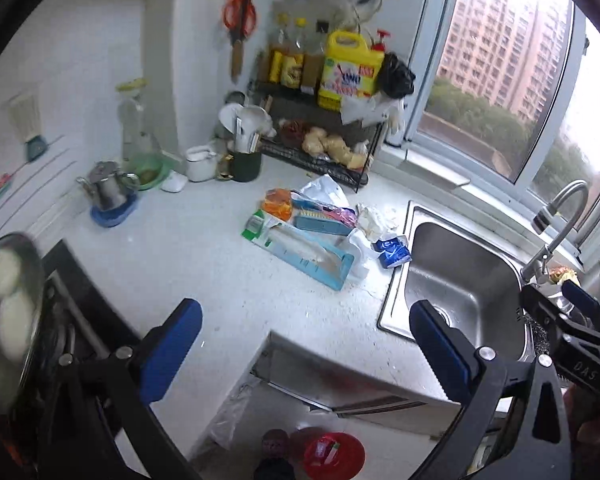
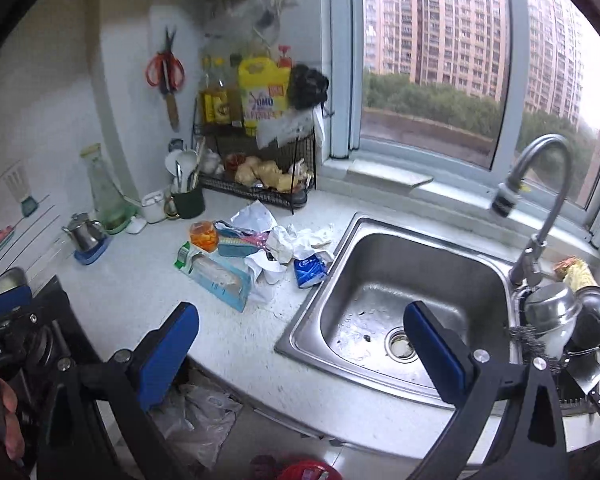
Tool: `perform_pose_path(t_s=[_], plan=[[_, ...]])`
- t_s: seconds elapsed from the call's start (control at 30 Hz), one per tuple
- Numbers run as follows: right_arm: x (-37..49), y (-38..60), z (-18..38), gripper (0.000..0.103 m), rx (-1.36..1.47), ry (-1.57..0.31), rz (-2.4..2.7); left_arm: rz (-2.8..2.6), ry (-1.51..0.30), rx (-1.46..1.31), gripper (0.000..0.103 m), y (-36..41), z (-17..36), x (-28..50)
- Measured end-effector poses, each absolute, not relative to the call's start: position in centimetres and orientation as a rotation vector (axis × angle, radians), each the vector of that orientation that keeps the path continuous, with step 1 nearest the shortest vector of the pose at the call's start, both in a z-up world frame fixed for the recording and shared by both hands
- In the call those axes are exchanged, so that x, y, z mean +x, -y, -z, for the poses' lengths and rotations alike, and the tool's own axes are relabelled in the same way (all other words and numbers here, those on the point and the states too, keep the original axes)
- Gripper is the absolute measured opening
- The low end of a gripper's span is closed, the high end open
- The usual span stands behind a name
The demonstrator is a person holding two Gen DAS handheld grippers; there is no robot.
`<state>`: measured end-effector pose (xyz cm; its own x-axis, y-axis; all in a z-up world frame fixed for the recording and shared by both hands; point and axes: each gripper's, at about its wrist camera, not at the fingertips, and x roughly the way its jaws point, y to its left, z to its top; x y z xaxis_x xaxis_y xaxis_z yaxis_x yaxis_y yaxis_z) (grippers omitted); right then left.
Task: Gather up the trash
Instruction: 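Raise both empty tools back up toward the counter, then grasp the white wipe with the right tool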
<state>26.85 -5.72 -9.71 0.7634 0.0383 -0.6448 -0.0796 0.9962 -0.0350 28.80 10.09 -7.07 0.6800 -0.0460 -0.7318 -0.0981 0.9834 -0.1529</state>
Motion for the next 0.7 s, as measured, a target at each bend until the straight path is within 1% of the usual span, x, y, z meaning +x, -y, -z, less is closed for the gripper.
perform_pose_path(t_s=[0.27,0.63,0.7], plan=[[36.3,3.6,13.3,0.102,-0.024,-0.835,-0.029,0.036,-0.965,-0.219,0.103,-12.9,11.9,39.4],[44.9,1.8,18.5,0.102,0.009,-1.002,-0.021,0.033,-1.118,-0.261,0.103,-14.8,18.3,47.5],[46.1,1.6,19.5,0.098,0.018,-1.038,-0.020,0.033,-1.144,-0.273,0.103,-15.0,19.4,48.7]])
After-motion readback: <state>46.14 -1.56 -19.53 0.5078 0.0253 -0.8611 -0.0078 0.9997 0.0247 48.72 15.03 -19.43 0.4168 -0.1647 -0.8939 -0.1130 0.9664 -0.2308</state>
